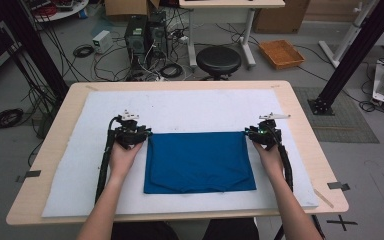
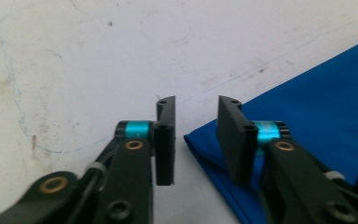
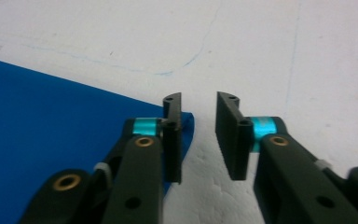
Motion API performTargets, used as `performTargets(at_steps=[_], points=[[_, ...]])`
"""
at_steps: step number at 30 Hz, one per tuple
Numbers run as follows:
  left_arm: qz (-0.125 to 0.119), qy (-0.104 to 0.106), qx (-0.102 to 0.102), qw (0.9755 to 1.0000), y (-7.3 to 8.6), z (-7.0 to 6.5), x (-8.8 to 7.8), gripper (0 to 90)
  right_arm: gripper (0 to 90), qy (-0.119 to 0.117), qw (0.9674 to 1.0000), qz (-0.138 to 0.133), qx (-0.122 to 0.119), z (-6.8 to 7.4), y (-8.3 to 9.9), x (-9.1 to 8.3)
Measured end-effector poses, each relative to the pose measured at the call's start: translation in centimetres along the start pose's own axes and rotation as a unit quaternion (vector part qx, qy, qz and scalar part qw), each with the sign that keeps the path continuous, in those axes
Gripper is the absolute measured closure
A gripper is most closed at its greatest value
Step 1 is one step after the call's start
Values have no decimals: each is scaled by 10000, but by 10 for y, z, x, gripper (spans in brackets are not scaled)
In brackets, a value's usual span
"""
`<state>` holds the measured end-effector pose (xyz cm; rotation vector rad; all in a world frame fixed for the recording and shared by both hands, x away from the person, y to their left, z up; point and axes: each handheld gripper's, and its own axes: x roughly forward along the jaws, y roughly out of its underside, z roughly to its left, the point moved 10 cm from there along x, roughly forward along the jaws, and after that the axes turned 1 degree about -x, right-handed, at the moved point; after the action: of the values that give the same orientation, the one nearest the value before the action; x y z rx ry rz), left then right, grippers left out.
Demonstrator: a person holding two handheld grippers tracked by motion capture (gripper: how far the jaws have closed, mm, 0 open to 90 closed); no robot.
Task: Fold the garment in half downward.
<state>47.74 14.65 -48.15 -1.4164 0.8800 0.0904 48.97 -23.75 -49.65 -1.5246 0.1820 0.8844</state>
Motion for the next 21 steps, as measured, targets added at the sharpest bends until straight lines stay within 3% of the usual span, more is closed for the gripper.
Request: performTargets(at_steps=[4,7,10,11,14,21], points=[[-367,204,205,9989,-2,-14,-29,472,528,-48,9996,-264,-26,3,-2,-22],[-689,332,434,9961,0,-25,-53,422,483,-186,9988,-453,3,7,-1,-41],[-748,299,559,9952,-1,-29,-70,397,406,-358,9978,-556,-30,11,-1,-57],[-815,382,558,9944,-1,-30,-76,394,367,-407,9975,-585,-36,12,-1,-61],[-887,493,486,9936,0,-28,-86,398,291,-533,9969,-578,21,14,0,-70],[-1200,563,561,9896,1,-19,-92,399,286,-519,9961,-698,112,6,0,-80]])
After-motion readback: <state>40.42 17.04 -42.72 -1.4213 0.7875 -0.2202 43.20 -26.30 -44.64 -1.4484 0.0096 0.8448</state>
